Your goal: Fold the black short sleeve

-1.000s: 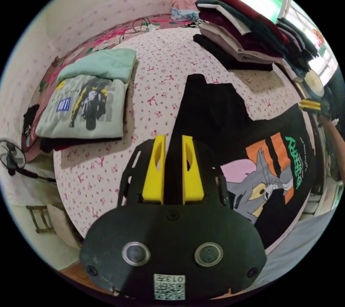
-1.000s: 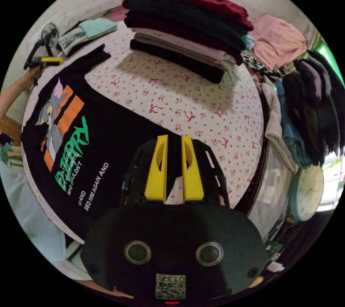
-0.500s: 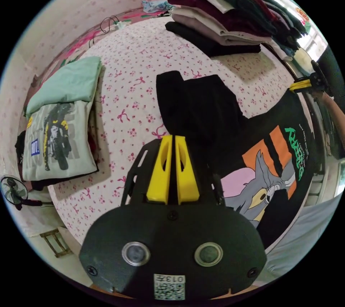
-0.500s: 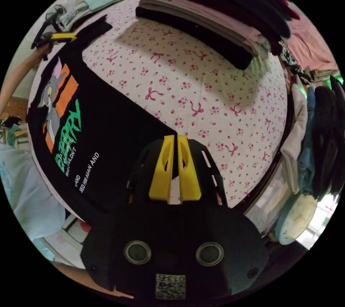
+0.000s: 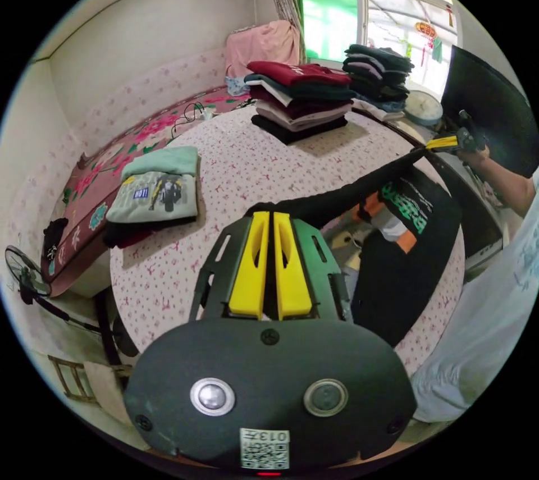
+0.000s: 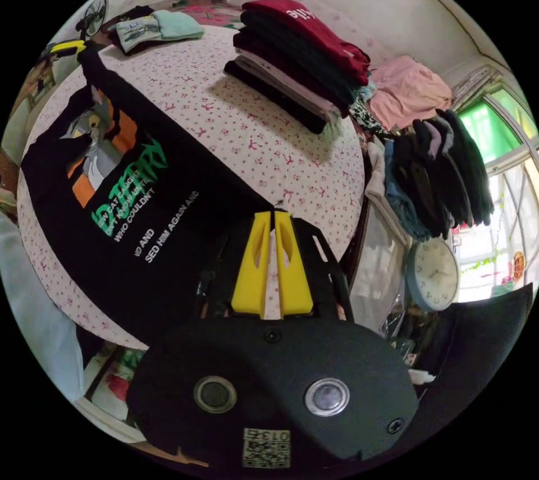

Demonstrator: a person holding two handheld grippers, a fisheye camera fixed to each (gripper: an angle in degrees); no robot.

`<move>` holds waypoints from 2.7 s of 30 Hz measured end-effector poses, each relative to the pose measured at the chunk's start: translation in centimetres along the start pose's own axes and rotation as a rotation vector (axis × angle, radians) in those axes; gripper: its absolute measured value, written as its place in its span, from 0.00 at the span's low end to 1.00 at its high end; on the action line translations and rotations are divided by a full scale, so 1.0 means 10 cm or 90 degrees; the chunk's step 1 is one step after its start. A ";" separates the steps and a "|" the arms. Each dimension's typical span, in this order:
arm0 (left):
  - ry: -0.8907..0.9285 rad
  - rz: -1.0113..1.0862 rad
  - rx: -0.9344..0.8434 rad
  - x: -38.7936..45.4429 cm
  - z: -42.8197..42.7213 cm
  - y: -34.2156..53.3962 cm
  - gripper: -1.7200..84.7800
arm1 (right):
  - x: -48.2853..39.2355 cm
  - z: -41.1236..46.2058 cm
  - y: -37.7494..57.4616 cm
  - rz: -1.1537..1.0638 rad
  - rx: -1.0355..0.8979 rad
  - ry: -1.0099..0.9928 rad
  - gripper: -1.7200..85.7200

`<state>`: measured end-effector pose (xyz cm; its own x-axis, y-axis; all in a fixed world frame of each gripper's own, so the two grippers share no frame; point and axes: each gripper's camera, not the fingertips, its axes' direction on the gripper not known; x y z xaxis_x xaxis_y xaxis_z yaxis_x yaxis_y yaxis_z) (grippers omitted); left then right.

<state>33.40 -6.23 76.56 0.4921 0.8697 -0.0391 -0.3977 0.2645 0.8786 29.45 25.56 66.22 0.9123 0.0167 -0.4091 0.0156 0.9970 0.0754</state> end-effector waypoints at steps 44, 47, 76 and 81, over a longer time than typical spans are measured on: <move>-0.097 -0.084 -0.220 1.21 0.76 0.36 0.02 | 1.21 0.99 1.05 0.394 -0.039 -0.282 0.03; -0.080 -0.099 -0.223 1.15 0.74 0.37 0.02 | 1.44 1.15 1.37 0.526 0.013 -0.424 0.03; 0.005 -0.111 -0.236 0.94 0.52 0.95 0.02 | -1.39 0.32 0.01 0.002 0.065 -0.336 0.05; -0.035 -0.152 -0.128 0.76 0.28 0.82 0.02 | -2.06 0.47 -0.80 -0.089 0.065 -0.439 0.10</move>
<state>36.02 1.39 84.78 0.6293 0.7504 -0.2022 -0.4081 0.5406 0.7357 12.45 16.88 78.27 0.9494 -0.1959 0.2457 0.1589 0.9738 0.1625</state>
